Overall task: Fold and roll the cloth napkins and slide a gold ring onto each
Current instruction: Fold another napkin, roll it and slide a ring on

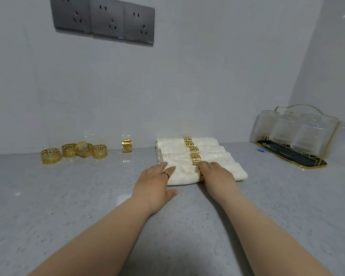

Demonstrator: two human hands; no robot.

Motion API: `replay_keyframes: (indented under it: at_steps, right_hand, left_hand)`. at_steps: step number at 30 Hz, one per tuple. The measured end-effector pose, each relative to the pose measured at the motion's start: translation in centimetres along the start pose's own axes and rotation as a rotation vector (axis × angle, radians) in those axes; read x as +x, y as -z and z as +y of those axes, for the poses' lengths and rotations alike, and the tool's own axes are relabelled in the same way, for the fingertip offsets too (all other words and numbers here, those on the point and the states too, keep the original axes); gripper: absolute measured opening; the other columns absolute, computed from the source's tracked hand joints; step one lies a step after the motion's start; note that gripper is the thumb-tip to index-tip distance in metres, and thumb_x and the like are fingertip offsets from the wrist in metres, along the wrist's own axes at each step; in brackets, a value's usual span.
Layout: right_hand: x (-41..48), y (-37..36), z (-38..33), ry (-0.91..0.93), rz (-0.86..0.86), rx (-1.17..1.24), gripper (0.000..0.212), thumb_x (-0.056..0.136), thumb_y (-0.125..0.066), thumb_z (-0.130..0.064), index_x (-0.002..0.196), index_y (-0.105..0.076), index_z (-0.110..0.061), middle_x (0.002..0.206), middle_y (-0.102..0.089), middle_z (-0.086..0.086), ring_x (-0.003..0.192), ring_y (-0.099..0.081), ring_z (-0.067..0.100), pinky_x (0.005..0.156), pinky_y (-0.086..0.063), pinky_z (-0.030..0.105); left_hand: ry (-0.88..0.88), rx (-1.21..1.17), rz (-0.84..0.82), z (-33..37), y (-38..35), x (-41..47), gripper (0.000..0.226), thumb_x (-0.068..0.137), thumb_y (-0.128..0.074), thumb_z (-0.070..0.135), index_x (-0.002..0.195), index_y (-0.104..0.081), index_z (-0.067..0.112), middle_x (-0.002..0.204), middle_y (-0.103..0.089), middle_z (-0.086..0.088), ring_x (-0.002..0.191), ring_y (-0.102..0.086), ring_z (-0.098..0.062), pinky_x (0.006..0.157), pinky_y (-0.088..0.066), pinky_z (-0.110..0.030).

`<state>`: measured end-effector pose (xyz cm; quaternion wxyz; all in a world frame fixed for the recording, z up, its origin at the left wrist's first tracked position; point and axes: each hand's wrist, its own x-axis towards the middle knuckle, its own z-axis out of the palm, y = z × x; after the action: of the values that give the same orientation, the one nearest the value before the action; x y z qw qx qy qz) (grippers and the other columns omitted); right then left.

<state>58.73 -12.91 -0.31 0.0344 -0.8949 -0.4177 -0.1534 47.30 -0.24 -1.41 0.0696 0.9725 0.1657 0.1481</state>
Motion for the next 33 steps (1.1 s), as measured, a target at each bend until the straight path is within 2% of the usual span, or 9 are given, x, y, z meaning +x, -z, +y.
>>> replay_keyframes:
  at_steps: [6,11,14,16,18,20,23,26,33]
  right_hand:
    - [1.9,-1.7,1.8,-0.006,0.043,0.068,0.037,0.092,-0.037,-0.007,0.127,-0.039,-0.014,0.127,-0.051,0.003,0.117,-0.043,0.020,0.085,-0.038,0.030]
    - [2.3,-2.0,2.1,-0.035,0.055,0.101,0.036,0.090,-0.038,-0.005,0.124,-0.042,-0.013,0.125,-0.052,0.004,0.115,-0.044,0.020,0.084,-0.036,0.029]
    - [2.1,-2.1,2.2,-0.029,0.050,0.124,0.040,0.089,-0.041,-0.006,0.128,-0.040,-0.015,0.129,-0.050,0.002,0.121,-0.040,0.019,0.096,-0.030,0.026]
    - [1.8,-1.9,2.3,-0.015,0.026,0.153,0.050,0.087,-0.049,-0.015,0.135,-0.034,-0.019,0.141,-0.039,0.000,0.131,-0.029,0.018,0.109,-0.015,0.025]
    - [1.8,-1.2,2.0,-0.035,0.016,0.238,0.059,0.085,-0.052,-0.023,0.140,-0.029,-0.024,0.151,-0.023,-0.002,0.139,-0.017,0.016,0.113,-0.005,0.026]
    - [2.5,-0.5,1.5,-0.027,0.007,0.277,0.058,0.086,-0.048,-0.028,0.141,-0.030,-0.027,0.154,-0.017,-0.004,0.141,-0.011,0.016,0.113,-0.003,0.027]
    - [4.4,0.1,0.0,0.011,-0.078,0.237,0.050,0.090,-0.036,-0.034,0.140,-0.033,-0.029,0.155,-0.011,-0.005,0.142,-0.003,0.017,0.115,0.003,0.031]
    - [5.4,-0.7,-1.0,-0.025,-0.107,0.207,0.042,0.096,-0.030,-0.029,0.136,-0.040,-0.023,0.156,-0.010,-0.001,0.143,-0.001,0.020,0.115,0.006,0.036]
    - [5.1,-2.3,-1.1,-0.044,-0.115,0.200,0.047,0.096,-0.021,-0.031,0.140,-0.033,-0.024,0.155,-0.014,-0.005,0.143,-0.001,0.019,0.115,0.009,0.040]
  left_hand:
    - [-0.004,0.000,0.119,-1.5,-2.4,3.1,0.048,0.094,-0.041,0.042,0.140,-0.033,0.030,0.147,-0.029,0.010,0.135,-0.025,-0.012,0.110,-0.012,-0.024]
    - [-0.012,-0.033,0.170,-1.8,-2.7,3.5,0.041,0.094,-0.042,0.038,0.134,-0.042,0.030,0.139,-0.041,0.014,0.128,-0.034,-0.009,0.104,-0.017,-0.021]
    - [0.011,-0.075,0.165,-1.7,-2.7,3.3,0.050,0.093,-0.044,0.041,0.140,-0.034,0.026,0.147,-0.032,0.008,0.133,-0.030,-0.012,0.107,-0.017,-0.023]
    - [0.050,-0.149,0.145,-1.7,-2.5,3.3,0.066,0.090,-0.047,0.045,0.146,-0.018,0.024,0.154,-0.016,0.003,0.138,-0.024,-0.019,0.111,-0.018,-0.028]
    - [0.090,-0.222,0.104,-1.7,-2.4,3.3,0.078,0.088,-0.049,0.048,0.147,-0.004,0.026,0.155,-0.007,-0.001,0.139,-0.021,-0.025,0.111,-0.020,-0.033]
    - [0.096,-0.244,0.047,-1.9,-2.5,3.4,0.083,0.087,-0.049,0.051,0.147,0.004,0.029,0.156,-0.007,-0.003,0.139,-0.020,-0.026,0.112,-0.019,-0.034]
    - [0.077,-0.246,0.003,-2.1,-2.5,3.8,0.087,0.083,-0.048,0.058,0.147,0.001,0.027,0.155,-0.013,0.000,0.140,-0.018,-0.020,0.114,-0.015,-0.031]
    - [0.096,-0.260,-0.007,-2.3,-2.6,4.0,0.082,0.086,-0.052,0.049,0.147,-0.005,0.022,0.155,-0.014,0.003,0.141,-0.017,-0.017,0.113,-0.012,-0.029]
    - [0.104,-0.273,-0.067,-2.5,-2.3,4.3,0.083,0.083,-0.060,0.044,0.147,-0.011,0.025,0.154,-0.014,0.007,0.141,-0.015,-0.014,0.114,-0.009,-0.029]
